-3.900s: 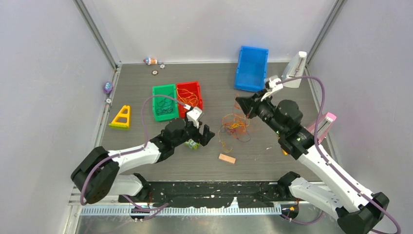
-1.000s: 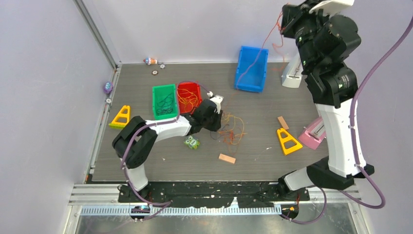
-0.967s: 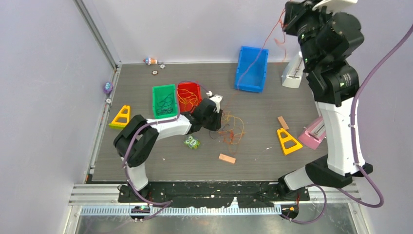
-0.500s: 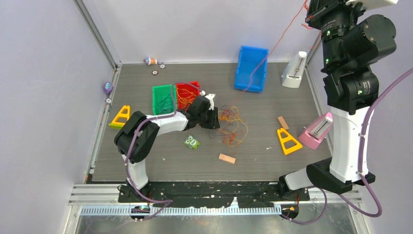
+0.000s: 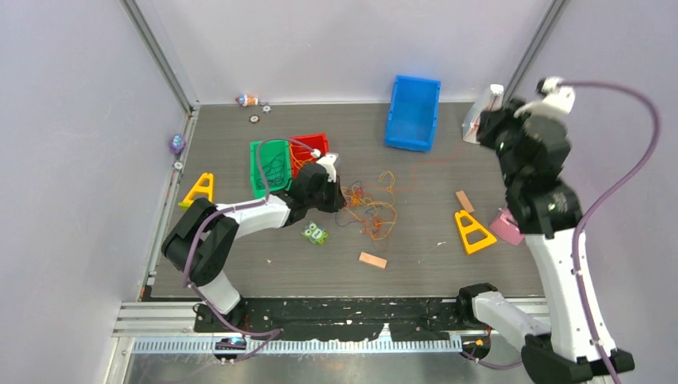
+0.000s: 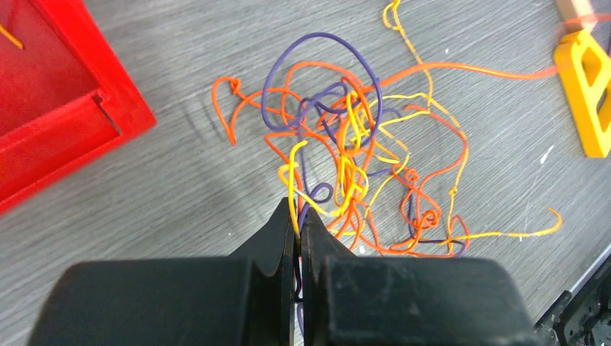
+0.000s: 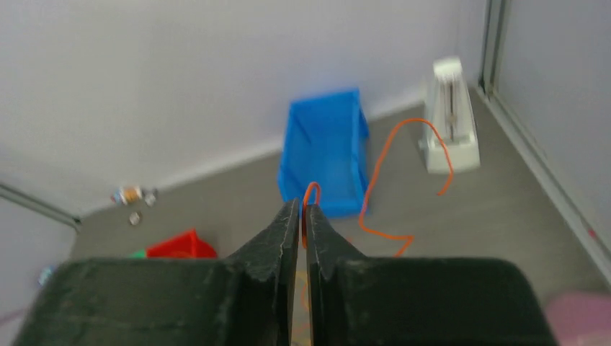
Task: Untangle the cables
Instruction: Untie the cable.
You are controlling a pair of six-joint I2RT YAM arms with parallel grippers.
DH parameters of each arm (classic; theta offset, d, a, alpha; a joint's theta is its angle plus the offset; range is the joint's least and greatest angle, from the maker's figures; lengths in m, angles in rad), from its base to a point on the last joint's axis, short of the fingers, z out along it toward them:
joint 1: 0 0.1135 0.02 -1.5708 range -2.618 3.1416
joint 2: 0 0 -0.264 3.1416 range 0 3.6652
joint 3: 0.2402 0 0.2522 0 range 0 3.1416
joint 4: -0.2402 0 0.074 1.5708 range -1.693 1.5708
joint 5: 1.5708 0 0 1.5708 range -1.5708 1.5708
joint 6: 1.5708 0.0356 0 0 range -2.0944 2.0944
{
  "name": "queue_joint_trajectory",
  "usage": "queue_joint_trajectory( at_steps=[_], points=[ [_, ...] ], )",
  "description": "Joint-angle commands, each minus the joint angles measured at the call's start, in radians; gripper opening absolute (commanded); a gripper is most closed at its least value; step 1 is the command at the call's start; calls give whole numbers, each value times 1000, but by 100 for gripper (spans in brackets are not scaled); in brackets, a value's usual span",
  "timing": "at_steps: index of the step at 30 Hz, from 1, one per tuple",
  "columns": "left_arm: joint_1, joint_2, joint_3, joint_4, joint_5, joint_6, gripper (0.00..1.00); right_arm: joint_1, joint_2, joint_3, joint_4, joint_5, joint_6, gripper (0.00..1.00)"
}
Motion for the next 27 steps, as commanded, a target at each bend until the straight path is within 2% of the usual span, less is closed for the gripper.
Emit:
queue_joint_trajectory(
  at_steps=[1,3,6,7,8,9,11,12,14,15,16,18,20,27],
  points=[
    [2,-54,22,52,-28,68,0,-3,-157,-382,26,57,101,15],
    [2,-64,21,43,-47,84,0,-3,-252,-538,14,171,135,16],
    [2,-72,23,28,-71,106,0,-4,-301,-679,40,206,143,17],
    [2,-71,26,21,-76,112,0,-4,-302,-708,24,204,137,22],
    [1,-68,33,16,-76,121,0,-3,-299,-716,15,200,133,36],
    [2,-63,39,15,-62,131,0,-3,-291,-733,5,181,117,67],
    [1,-40,70,-15,-25,143,0,-3,-276,-757,-2,151,100,91],
    [1,-29,86,-31,-16,144,0,-3,-272,-765,3,131,88,93],
    [2,-19,95,-41,-14,144,0,-3,-263,-800,61,-15,18,96],
    [2,-19,92,-40,-18,144,0,-4,-253,-831,126,-160,-37,96],
    [1,-20,91,-38,-24,143,0,-4,-241,-849,154,-239,-68,96],
    [2,-21,93,-43,-34,147,0,-1,-153,-853,235,-474,-87,93],
    [2,-22,93,-44,-37,149,0,22,-61,-843,286,-566,-102,87],
    [2,-14,96,-48,-36,149,0,180,189,-750,361,-560,-173,84]
  ],
)
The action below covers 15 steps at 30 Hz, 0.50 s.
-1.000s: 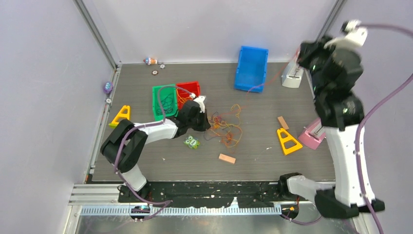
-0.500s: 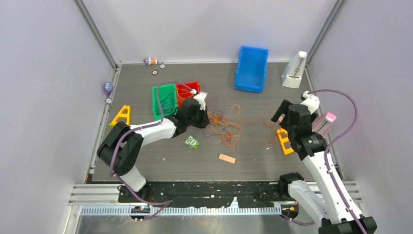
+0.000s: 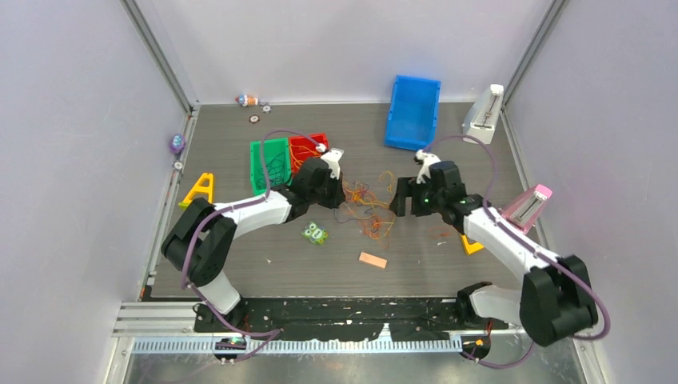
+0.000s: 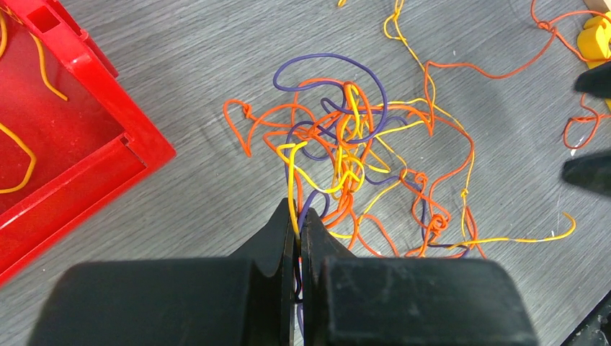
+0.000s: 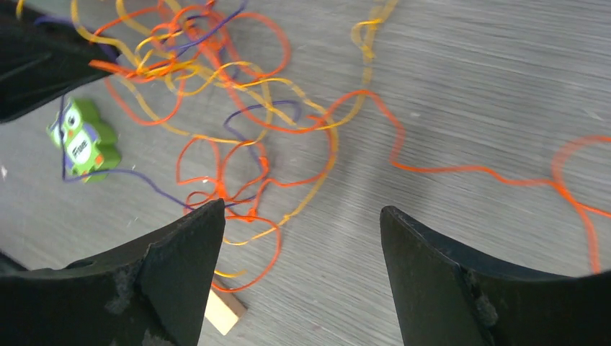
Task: Untangle the cables
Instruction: Untie the cable.
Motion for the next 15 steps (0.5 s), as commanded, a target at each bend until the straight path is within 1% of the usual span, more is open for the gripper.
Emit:
queue_joint_trajectory(
  at_steps=[1,7,10,15],
  points=[
    [2,2,33,11,-4,10,0,76,89,86,141,-83,-64,83],
    [2,14,35,21,14,0,0,98,180,85,245,-89,-56,81],
    [1,14,34,22,16,-1,0,111,218,100,252,-77,-62,81],
    [2,13,35,22,11,0,0,115,242,96,328,-65,-67,81]
  ],
)
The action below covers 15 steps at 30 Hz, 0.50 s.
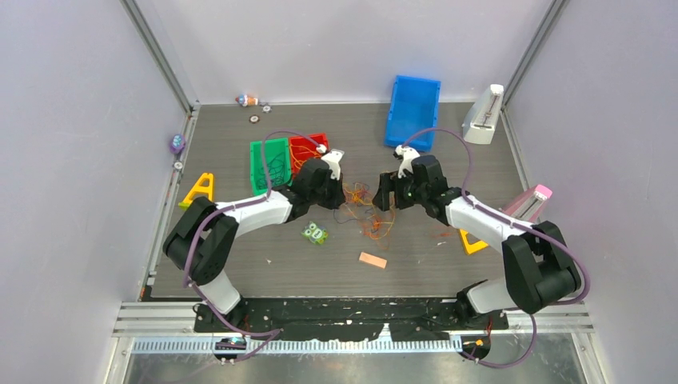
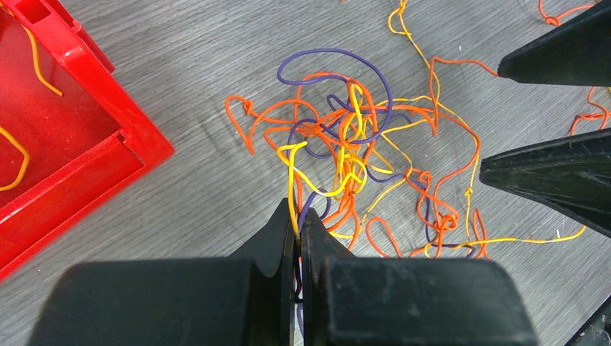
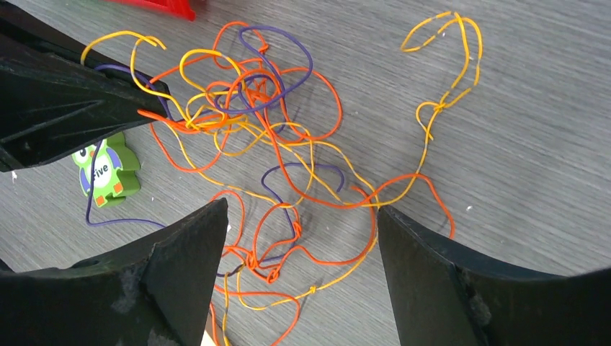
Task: Untangle the cables
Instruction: Untie the cable.
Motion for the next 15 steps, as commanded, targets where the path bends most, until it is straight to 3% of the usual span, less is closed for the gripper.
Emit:
queue_joint_trajectory(
  at_steps=[1,7,15],
  points=[
    [2,-1,34,23,12,0,0,7,8,32,139,7,-23,81],
    [2,-1,32,28,18,-1,0,11,5,-65,317,13,-12,81],
    [2,-7,30,26,26,-3,0,29,21,-88,366,18,-12,81]
  ],
)
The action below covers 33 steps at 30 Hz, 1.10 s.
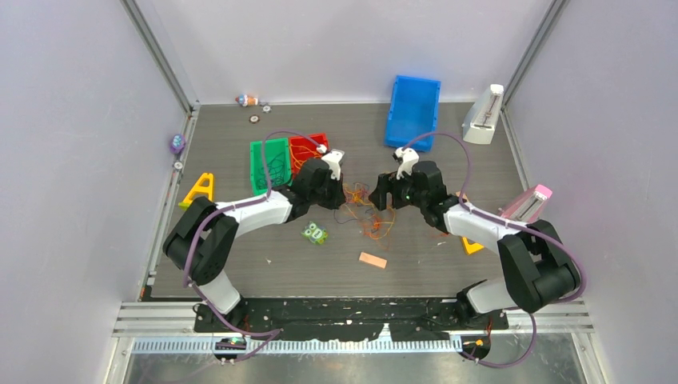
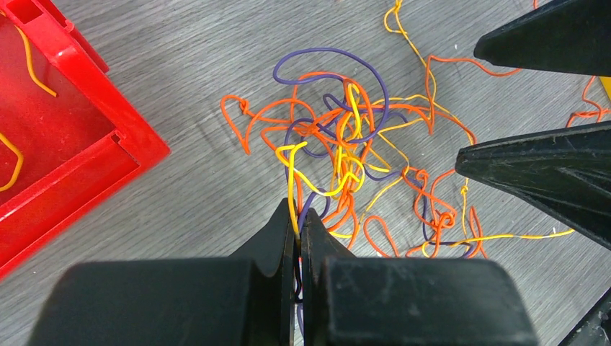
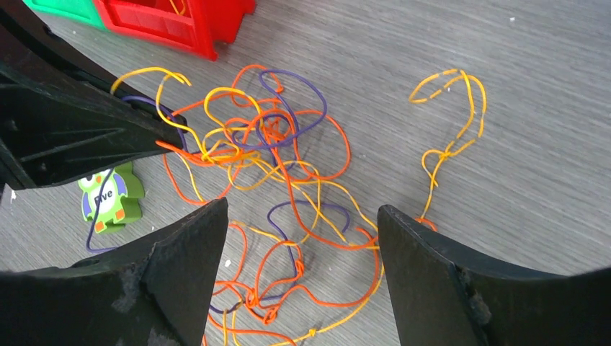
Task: Untangle the cables
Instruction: Untie the cable.
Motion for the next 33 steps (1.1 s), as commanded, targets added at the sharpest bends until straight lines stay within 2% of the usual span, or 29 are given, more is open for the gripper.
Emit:
queue_joint_trajectory(
  at_steps=[1,15,19,25,27,29,32,33],
  points=[
    [2,-8,30,26,16,-3,0,15,15,10,105,14,-3,80],
    [1,0,30,36,27,-9,0,25,30,14,102,33,-6,76],
    [2,-3,28,37,28,-9,0,27,53,30,93,4,-8,63],
    [2,0,30,37,29,-9,0,32,121,79,49,-43,-15,58],
    [2,0,30,37,30,-10,0,32,151,99,30,-42,-16,52],
    [1,0,30,37,32,-12,0,34,158,111,19,-40,-15,37],
    [2,0,32,35,31,-12,0,34,145,111,17,-15,-5,20],
    [2,1,31,34,25,-12,0,35,126,107,19,18,5,10]
  ],
)
